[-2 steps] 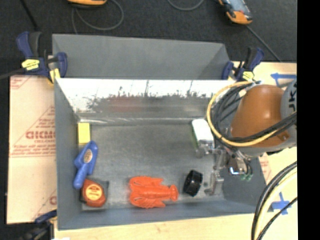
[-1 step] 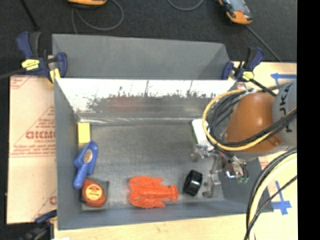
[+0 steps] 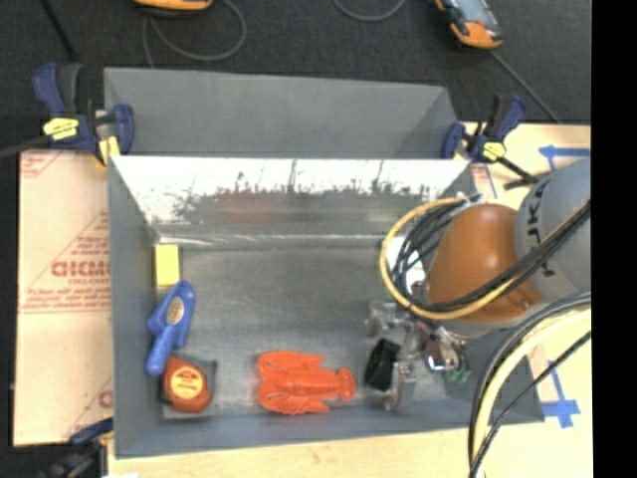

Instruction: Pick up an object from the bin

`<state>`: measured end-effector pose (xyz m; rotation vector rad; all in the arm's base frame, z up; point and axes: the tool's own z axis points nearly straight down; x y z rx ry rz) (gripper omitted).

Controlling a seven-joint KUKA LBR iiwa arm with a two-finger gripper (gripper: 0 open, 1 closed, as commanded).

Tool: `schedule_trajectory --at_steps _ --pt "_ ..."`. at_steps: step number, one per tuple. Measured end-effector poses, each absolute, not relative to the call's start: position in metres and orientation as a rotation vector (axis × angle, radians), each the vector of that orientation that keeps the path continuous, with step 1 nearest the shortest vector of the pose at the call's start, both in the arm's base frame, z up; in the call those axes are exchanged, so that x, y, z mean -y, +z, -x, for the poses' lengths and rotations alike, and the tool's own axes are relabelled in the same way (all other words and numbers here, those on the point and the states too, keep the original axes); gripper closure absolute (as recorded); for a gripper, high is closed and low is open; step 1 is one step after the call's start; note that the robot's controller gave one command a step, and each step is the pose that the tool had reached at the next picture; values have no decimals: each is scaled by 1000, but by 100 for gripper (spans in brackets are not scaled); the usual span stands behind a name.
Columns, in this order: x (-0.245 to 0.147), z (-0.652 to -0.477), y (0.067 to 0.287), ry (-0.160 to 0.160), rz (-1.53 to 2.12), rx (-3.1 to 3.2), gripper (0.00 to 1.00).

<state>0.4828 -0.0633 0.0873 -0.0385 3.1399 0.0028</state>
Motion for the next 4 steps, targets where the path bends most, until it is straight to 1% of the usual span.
schedule_trajectory --at_steps 1,2,3,4 --pt "68 -481 74 -4 149 -3133 100" --pt "68 -481 74 -5 150 -3132 100" --pt "76 -526 140 -5 157 -3135 100" --pt "76 -526 140 -5 158 -3135 100"
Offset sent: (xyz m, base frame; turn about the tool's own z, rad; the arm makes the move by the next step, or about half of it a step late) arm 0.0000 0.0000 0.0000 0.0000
